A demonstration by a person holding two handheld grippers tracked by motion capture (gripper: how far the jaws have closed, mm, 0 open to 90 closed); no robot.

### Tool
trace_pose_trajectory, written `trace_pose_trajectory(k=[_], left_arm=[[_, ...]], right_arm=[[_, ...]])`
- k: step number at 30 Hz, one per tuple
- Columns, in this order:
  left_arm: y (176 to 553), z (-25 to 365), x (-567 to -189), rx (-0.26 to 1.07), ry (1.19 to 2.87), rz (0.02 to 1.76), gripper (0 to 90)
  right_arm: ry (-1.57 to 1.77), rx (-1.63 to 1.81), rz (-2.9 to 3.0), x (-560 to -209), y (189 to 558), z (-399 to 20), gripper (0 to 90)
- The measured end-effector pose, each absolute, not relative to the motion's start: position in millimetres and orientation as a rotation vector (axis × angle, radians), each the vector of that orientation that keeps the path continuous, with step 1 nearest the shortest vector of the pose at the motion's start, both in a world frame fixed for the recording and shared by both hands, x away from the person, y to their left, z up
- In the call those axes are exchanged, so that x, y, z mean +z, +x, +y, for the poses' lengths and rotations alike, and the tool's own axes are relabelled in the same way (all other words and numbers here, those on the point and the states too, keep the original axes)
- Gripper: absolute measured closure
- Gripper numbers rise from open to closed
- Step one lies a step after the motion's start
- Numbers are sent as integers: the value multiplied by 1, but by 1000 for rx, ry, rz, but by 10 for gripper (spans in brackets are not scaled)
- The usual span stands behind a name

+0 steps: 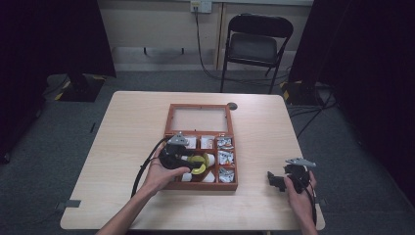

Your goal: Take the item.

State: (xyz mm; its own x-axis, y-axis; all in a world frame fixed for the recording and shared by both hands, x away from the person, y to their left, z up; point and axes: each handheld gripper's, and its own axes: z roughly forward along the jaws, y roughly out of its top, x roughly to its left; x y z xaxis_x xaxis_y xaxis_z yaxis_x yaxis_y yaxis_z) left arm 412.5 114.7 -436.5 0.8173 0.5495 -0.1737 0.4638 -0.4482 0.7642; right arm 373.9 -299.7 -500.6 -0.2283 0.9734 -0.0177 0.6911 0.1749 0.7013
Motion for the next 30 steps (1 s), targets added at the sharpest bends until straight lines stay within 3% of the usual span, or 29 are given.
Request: trace_pose_trajectory(k=[11,30], left_arm=[[411,109,-446,64,2162,716,435],[416,105,-459,2,2202,772,391]], right_arm=[[1564,798,1989,-501,374,-300,0],[1565,798,1989,-501,374,-300,0]])
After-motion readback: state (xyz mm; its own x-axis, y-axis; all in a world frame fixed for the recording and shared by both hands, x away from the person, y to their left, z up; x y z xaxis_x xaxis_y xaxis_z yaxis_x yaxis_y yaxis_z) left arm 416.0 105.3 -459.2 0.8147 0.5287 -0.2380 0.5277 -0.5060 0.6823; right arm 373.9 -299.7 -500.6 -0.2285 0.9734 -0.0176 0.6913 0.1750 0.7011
